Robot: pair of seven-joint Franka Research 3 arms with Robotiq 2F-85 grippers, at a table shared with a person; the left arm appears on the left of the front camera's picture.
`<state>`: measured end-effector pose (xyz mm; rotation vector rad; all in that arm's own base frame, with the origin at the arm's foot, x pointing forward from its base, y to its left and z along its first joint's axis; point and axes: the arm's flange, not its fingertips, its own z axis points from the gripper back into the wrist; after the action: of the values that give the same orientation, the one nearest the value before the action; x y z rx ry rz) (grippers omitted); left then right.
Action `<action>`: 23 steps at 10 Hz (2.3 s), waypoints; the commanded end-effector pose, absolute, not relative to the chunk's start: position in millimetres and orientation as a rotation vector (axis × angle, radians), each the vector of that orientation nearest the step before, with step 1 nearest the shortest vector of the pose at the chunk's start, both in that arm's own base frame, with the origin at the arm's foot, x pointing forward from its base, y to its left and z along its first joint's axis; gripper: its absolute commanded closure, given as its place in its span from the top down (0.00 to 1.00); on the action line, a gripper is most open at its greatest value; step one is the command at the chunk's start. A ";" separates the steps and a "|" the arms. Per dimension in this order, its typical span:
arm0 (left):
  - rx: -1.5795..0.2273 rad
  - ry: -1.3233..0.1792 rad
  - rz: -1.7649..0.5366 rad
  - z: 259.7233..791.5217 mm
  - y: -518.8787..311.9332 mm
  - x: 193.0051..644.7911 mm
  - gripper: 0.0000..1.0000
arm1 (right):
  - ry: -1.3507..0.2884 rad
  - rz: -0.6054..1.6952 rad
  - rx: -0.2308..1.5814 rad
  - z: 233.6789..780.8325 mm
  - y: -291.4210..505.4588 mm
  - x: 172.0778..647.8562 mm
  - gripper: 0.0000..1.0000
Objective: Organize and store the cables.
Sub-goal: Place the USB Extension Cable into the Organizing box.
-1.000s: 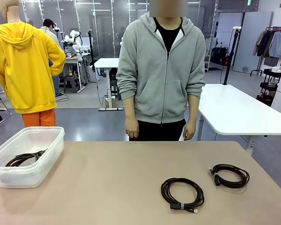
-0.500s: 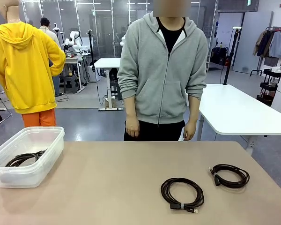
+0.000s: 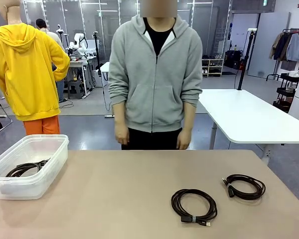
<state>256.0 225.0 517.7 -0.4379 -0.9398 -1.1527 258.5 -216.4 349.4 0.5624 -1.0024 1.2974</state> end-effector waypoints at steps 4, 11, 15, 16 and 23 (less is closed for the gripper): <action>-0.446 -0.972 -1.167 516.3 223.9 255.7 1.00 | -1.003 1.306 0.558 351.5 -215.7 259.2 1.00; -0.516 -0.715 -1.671 533.4 -14.2 266.3 1.00 | -1.003 1.306 0.558 351.5 -215.7 259.2 1.00; -0.511 -0.580 -1.884 542.6 -142.4 262.8 1.00 | -1.003 1.306 0.558 351.5 -215.7 259.2 1.00; -0.514 -0.541 -1.902 534.9 -160.3 262.7 1.00 | -1.003 1.306 0.558 351.5 -215.7 259.2 1.00; -0.527 -0.543 -1.961 528.3 -173.6 262.8 1.00 | -1.003 1.306 0.558 351.5 -215.7 259.2 1.00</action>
<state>251.6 -156.0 535.1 -0.5252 -0.5702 -1.9360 259.9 -214.8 351.3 0.5593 -0.9981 1.3098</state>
